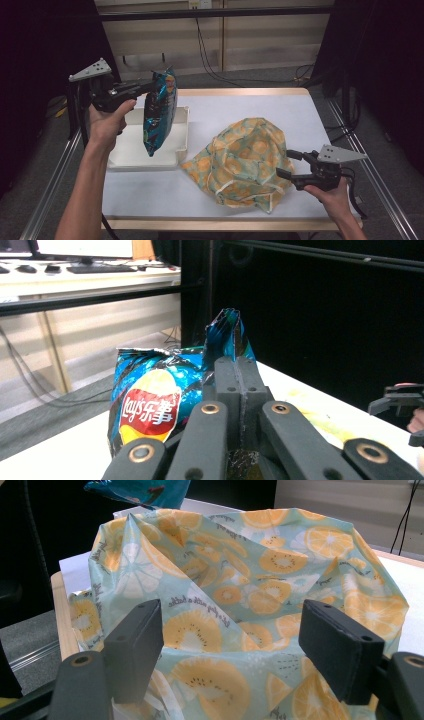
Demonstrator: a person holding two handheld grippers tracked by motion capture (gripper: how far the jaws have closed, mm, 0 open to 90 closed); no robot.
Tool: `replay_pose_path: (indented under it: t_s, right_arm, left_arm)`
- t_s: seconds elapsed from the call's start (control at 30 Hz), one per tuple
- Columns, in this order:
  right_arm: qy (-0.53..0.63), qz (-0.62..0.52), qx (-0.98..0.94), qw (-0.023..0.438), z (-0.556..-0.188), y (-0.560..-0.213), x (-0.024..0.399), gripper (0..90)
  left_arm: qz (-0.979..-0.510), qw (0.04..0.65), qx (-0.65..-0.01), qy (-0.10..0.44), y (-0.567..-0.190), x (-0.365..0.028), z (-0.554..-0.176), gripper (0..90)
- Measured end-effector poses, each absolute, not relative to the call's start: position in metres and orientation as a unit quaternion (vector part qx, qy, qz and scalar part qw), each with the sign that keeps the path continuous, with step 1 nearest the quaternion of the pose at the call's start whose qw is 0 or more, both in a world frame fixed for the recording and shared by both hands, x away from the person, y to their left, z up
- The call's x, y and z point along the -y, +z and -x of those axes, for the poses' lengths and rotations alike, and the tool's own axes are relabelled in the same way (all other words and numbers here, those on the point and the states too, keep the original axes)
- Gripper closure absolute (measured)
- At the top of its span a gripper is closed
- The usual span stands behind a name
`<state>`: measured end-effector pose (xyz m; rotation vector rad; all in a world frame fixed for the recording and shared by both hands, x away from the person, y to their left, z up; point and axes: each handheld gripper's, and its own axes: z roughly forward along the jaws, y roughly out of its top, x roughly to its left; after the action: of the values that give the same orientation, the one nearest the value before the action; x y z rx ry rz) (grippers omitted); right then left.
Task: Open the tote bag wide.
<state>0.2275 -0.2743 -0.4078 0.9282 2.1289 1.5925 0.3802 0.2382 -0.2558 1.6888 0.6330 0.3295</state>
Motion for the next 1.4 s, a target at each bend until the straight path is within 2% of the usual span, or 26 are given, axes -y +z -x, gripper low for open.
replay_pose_path:
  t_s: [0.47, 0.93, 1.1, 1.3, 1.4]
  right_arm:
    - [0.554, -0.324, -0.749, 0.16, -0.228, -0.409, 0.273, 25.3]
    - [0.555, -0.323, -0.75, 0.159, -0.228, -0.408, 0.274, 25.2]
    - [0.554, -0.322, -0.751, 0.159, -0.229, -0.409, 0.273, 25.0]
    - [0.554, -0.322, -0.752, 0.156, -0.23, -0.409, 0.273, 24.8]
    - [0.555, -0.321, -0.751, 0.158, -0.229, -0.409, 0.273, 24.8]
  left_arm:
    - [-0.737, 0.569, -0.324, 0.167, -0.266, -0.25, -0.393, 90.0]
    - [-0.703, 0.551, -0.4, 0.206, -0.283, -0.269, -0.411, 90.0]
    - [-0.69, 0.558, -0.417, 0.198, -0.294, -0.278, -0.422, 90.0]
    - [-0.693, 0.553, -0.42, 0.195, -0.304, -0.275, -0.432, 90.0]
    - [-0.679, 0.564, -0.43, 0.191, -0.312, -0.273, -0.44, 90.0]
